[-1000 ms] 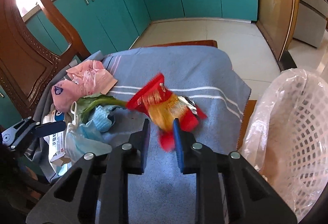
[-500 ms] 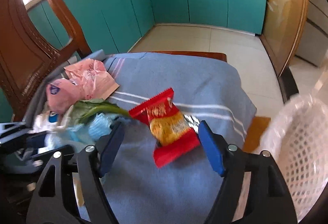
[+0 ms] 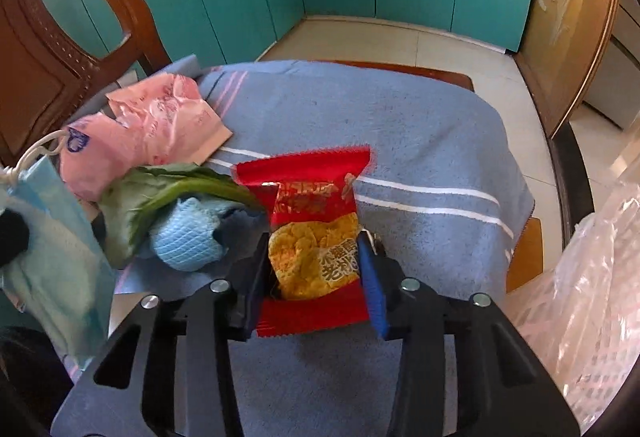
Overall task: Collect trash
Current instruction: 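Grasp the red snack wrapper with the right tool while the left tool grasps the blue face mask, then carry both items over the basket and open the left tool to drop the mask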
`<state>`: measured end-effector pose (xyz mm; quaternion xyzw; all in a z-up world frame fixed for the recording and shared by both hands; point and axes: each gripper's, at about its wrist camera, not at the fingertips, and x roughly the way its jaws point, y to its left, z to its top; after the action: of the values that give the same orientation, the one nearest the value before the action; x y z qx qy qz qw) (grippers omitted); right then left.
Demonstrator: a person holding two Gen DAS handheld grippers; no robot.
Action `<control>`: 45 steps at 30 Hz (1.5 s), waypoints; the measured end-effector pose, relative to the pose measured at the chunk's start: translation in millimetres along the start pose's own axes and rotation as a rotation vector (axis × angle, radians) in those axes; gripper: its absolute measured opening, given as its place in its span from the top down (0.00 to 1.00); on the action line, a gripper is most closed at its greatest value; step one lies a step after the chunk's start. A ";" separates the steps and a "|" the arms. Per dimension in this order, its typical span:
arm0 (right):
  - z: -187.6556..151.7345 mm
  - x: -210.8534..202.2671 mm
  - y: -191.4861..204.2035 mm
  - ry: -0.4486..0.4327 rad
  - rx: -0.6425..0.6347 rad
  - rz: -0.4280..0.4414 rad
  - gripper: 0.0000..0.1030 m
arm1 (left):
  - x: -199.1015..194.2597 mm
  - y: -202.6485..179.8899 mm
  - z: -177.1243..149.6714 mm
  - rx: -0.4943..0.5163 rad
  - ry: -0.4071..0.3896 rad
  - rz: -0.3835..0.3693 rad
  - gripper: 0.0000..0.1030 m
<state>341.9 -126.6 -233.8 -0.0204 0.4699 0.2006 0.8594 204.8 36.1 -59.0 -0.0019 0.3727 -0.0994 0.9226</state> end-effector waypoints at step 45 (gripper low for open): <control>-20.0 -99.4 -28.5 -0.249 0.044 0.030 0.62 | -14.4 -7.2 16.5 -0.067 -0.191 0.078 0.76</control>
<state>288.7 -189.7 -168.3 0.0307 0.3641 0.2040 0.9082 204.7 30.5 -36.6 -0.0279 0.2858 -0.0500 0.9566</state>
